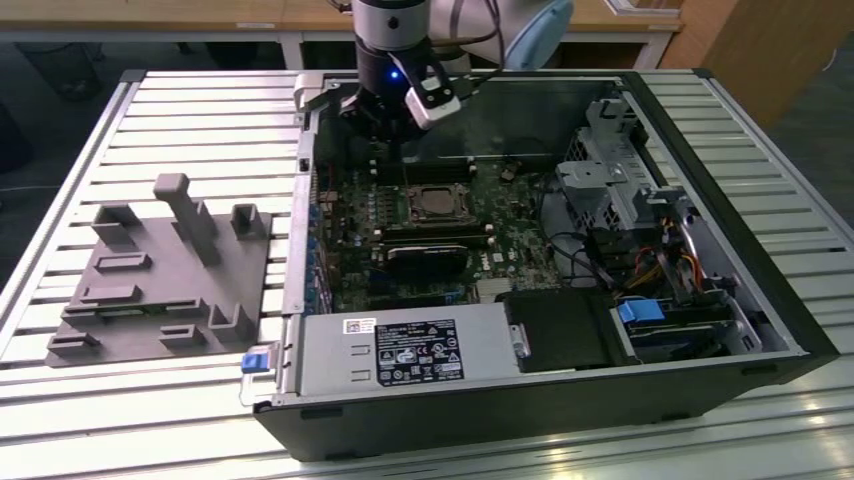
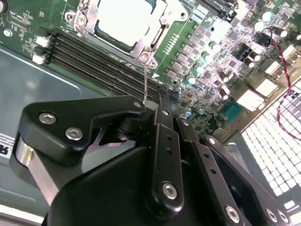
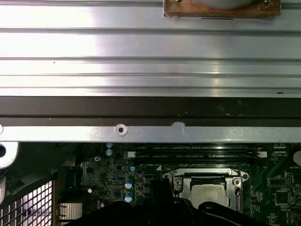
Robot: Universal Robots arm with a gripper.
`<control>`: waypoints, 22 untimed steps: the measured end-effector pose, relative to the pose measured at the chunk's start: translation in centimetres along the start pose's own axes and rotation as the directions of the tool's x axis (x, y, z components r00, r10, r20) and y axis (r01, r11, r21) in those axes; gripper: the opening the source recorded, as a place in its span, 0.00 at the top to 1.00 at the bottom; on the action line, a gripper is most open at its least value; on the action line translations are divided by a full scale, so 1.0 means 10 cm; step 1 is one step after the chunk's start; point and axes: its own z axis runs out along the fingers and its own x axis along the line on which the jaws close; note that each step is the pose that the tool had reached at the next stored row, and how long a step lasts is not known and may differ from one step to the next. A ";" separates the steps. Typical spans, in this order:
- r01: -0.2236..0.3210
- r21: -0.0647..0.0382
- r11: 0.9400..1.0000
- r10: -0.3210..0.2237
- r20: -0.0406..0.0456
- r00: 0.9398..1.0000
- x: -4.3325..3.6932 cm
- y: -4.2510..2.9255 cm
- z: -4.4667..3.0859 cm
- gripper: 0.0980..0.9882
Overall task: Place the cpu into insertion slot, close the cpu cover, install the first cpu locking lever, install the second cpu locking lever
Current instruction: 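Install the first cpu locking lever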
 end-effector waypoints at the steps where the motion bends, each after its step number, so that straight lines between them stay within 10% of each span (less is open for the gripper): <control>1: 0.000 0.000 1.000 0.000 0.000 1.000 -0.006 0.000 0.000 0.99; 22: 0.000 0.000 1.000 0.000 0.000 1.000 -0.224 0.004 0.008 0.99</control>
